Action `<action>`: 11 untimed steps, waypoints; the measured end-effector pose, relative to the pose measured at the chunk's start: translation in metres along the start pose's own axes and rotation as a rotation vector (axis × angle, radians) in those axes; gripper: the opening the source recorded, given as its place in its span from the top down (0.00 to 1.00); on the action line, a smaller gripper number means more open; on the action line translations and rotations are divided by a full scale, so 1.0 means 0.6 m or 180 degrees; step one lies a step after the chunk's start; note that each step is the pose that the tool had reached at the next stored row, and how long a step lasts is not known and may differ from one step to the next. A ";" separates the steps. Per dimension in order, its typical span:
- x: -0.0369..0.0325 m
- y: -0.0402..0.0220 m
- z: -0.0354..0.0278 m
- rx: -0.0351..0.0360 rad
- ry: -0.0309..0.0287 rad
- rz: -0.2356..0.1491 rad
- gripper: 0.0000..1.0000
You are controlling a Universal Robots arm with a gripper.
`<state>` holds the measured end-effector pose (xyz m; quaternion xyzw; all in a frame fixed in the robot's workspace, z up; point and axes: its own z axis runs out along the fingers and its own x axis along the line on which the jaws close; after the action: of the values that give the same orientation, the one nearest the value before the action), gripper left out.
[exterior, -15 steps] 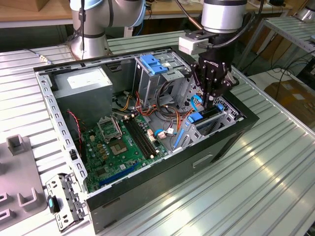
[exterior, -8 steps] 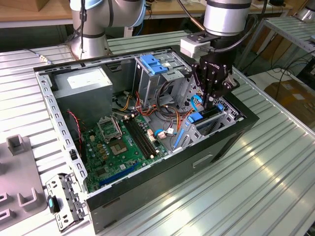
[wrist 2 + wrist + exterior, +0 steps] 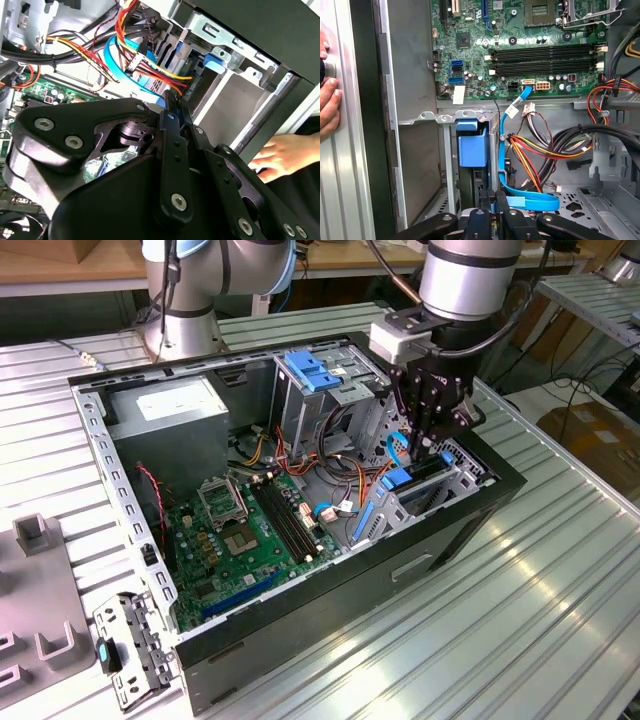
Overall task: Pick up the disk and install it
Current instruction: 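Insert the second disk wire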
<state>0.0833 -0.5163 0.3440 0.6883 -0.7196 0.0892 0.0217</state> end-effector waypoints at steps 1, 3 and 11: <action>0.001 0.000 -0.001 -0.0001 -0.0023 0.0003 0.84; 0.001 0.000 -0.003 -0.0002 -0.0043 0.0004 0.84; 0.031 -0.001 0.002 -0.0011 -0.0219 0.0020 0.84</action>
<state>0.0832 -0.5350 0.3457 0.6886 -0.7223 0.0643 -0.0022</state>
